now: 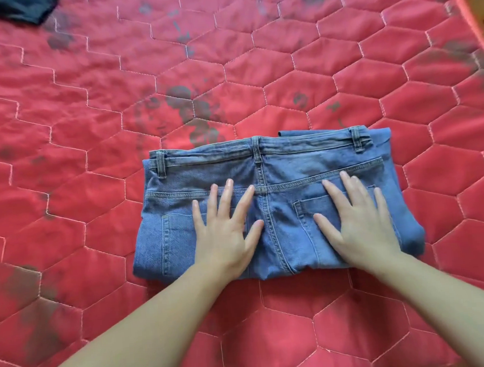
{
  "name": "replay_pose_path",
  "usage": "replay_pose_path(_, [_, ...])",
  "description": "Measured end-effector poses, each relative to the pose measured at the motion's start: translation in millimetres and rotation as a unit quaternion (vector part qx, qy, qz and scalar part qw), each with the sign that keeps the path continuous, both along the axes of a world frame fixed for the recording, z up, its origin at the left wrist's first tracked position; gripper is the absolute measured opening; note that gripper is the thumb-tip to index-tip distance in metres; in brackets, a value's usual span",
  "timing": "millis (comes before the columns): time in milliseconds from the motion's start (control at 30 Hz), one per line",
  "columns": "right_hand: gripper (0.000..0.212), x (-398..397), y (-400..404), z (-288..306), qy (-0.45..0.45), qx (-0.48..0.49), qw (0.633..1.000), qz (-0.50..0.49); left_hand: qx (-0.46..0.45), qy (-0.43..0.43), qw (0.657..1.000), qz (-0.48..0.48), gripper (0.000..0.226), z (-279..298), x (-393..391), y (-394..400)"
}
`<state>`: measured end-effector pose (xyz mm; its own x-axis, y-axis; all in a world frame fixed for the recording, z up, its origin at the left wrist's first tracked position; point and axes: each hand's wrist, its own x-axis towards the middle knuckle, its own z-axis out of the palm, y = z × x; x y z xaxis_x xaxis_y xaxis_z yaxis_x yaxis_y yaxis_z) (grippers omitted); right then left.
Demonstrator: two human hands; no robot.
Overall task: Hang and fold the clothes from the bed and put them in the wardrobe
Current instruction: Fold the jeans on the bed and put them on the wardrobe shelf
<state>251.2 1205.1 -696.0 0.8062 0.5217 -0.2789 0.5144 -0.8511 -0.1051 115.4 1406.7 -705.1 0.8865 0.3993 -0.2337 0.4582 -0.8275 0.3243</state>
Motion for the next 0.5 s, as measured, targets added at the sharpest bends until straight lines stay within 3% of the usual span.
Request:
replay_pose_path(100, [0.060, -17.5, -25.5, 11.1, -0.019, 0.088, 0.983, -0.160, -0.012, -0.108, 0.993, -0.055, 0.059, 15.0, 3.7, -37.2])
replay_pose_path(200, [0.071, -37.4, -55.2, 16.9, -0.022, 0.148, 0.938, -0.313, -0.052, -0.051, 0.995, -0.064, 0.059, 21.7, 10.0, -77.5])
replay_pose_path(267, [0.084, -42.0, -62.7, 16.7, 0.037, 0.212, 0.879, -0.425, -0.080, 0.008, 0.996, -0.048, 0.062, 22.0, 13.7, -92.5])
replay_pose_path(333, [0.086, -35.5, -60.7, 15.0, 0.112, 0.310, 0.772, -0.543, -0.092, 0.036, 0.994, -0.045, 0.064, 19.7, 16.9, -94.9])
replay_pose_path(400, [0.069, -21.6, -52.5, 17.1, 0.178, 0.426, 0.610, -0.644, -0.135, 0.071, 0.987, -0.048, 0.066, 20.3, 20.6, -90.0])
replay_pose_path(433, [0.055, -14.6, -49.1, 17.6, 0.204, 0.460, 0.548, -0.667, -0.164, 0.089, 0.981, -0.046, 0.067, 22.5, 23.3, -86.5])
replay_pose_path(500, [0.039, -6.8, -42.0, 22.0, 0.247, 0.490, 0.488, -0.679, -0.222, 0.114, 0.968, -0.024, 0.070, 29.4, 29.9, -80.7])
